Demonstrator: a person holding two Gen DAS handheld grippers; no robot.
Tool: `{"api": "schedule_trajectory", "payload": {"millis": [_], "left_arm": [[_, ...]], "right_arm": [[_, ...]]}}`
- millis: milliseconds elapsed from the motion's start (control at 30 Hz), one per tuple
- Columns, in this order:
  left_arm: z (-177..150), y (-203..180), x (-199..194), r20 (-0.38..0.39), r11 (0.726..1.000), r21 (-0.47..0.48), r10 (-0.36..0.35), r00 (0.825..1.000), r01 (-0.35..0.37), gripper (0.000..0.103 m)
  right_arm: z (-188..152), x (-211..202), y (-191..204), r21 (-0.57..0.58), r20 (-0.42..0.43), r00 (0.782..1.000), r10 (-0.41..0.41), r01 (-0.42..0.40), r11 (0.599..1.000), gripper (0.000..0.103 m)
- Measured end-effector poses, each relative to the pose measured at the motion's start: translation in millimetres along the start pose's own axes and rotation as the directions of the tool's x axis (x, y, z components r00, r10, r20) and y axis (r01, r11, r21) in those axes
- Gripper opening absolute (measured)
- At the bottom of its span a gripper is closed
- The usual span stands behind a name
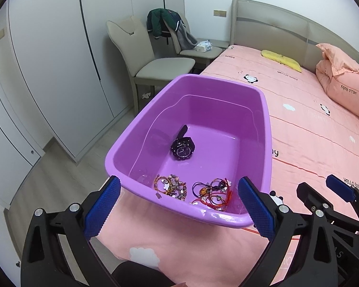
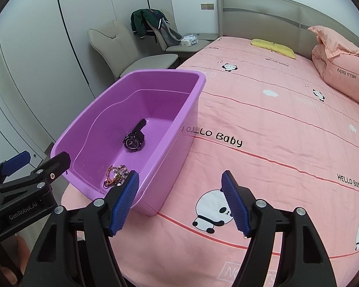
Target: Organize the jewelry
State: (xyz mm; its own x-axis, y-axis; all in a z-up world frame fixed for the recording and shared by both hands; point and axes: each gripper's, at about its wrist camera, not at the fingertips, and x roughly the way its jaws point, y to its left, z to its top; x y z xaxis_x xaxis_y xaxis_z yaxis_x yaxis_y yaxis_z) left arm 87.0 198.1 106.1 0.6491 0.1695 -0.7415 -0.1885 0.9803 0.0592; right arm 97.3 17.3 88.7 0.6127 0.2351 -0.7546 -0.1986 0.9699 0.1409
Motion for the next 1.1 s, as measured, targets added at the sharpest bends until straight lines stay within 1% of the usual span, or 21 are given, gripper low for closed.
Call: {"api": "schedule_trajectory", "payload": {"millis": [367,1100], "left_arm": [[-4.7,-4.0,-2.2,-0.006,1.0,0.011,-0.001,1.0,0.001,0.097],[-8.2,-1.9,-1.0,-0.005,1.0,0.003,0.013,1.0,-0.013,0.097]], "right_arm": [[-5.0,-8.9,-1.6,0.007,0.001,1.0,0.001,-0.001,1.0,0.068],[-8.1,-10.8,-2.2,0.005,-0.001,1.0,0.002,-0.002,1.0,0.068]]}}
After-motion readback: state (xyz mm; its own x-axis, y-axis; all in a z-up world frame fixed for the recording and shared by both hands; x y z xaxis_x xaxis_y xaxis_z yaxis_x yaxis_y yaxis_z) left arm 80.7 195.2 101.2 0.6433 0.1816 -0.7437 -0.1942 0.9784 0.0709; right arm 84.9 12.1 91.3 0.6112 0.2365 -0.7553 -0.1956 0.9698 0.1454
